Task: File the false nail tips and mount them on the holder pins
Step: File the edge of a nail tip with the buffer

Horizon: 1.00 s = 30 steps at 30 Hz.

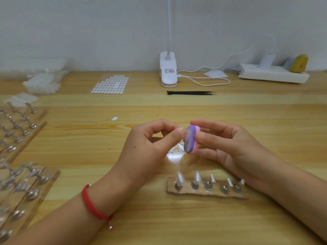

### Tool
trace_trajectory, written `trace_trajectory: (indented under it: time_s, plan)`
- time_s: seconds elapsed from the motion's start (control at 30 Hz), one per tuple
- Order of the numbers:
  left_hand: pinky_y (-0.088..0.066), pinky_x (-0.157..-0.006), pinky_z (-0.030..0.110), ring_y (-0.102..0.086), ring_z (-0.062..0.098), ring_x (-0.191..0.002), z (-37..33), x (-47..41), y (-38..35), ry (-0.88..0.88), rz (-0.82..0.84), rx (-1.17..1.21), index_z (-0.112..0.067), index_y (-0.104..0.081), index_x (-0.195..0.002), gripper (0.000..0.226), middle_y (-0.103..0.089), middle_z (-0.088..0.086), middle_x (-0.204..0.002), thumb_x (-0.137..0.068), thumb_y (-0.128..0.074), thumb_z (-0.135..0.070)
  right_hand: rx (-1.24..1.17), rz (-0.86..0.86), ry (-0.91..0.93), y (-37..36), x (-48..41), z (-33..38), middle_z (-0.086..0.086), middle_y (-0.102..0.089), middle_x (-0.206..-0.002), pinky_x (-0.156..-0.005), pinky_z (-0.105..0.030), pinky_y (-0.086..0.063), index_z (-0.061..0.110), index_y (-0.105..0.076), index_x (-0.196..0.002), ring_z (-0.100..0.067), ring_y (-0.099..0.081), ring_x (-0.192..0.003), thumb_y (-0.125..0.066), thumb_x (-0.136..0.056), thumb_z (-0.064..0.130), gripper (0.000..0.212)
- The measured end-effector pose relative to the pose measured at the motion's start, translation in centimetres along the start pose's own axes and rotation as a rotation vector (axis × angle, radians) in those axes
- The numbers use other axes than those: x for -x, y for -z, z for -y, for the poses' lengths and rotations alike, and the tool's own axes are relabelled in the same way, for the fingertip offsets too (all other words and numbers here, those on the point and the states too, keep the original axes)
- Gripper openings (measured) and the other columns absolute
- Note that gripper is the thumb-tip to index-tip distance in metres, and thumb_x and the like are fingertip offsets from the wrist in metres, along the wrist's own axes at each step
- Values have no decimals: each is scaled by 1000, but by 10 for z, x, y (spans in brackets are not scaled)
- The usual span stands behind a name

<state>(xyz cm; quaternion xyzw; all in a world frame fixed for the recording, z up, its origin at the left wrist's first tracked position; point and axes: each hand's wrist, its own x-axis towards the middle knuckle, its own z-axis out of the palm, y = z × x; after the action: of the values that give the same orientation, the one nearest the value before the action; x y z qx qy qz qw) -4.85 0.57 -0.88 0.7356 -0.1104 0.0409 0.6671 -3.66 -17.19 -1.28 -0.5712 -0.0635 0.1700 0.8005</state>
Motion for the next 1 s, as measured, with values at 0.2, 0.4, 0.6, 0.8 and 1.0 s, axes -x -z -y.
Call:
trace_trajectory:
  time_s: [0.2,0.4,0.6,0.8,1.0]
  plan:
    - [-27,-42,4,-37,0,-35,-1,1,0,-2,-36,20,-12,-69,-67,14,-42,-15,-42,-80,-69,-15,-40,-12,23,1,-1,-1,-9,-73,-89,-72,-29,-58,13,-78,-92,-24,-73,-84,-80,-65,7,28]
    - [-27,-40,4,-35,0,-33,-1,1,-2,2,-27,23,-8,-69,-66,14,-42,-7,-50,-79,-71,-13,-172,-39,22,2,-2,0,-14,-74,-94,-74,-28,-58,13,-79,-90,-24,-72,-93,-73,-70,5,22]
    - [-26,-40,4,-33,0,-33,0,0,-1,5,-49,3,-13,-70,-65,15,-41,-12,-47,-80,-71,-16,-103,-24,14,2,-2,-1,-11,-75,-91,-73,-27,-58,12,-79,-87,-24,-73,-86,-78,-64,4,24]
    - [-23,-39,6,-28,1,-34,1,0,1,8,-57,3,-15,-69,-66,15,-36,-14,-43,-81,-69,-20,-17,19,12,-1,0,-1,-12,-75,-93,-72,-28,-58,13,-79,-88,-27,-73,-86,-84,-59,8,30]
    - [-26,-42,6,-32,1,-37,1,0,1,11,-14,-13,-15,-69,-69,14,-42,-14,-50,-83,-67,-20,-52,-10,14,1,0,0,-13,-74,-91,-69,-27,-59,11,-79,-89,-25,-74,-84,-82,-60,8,29]
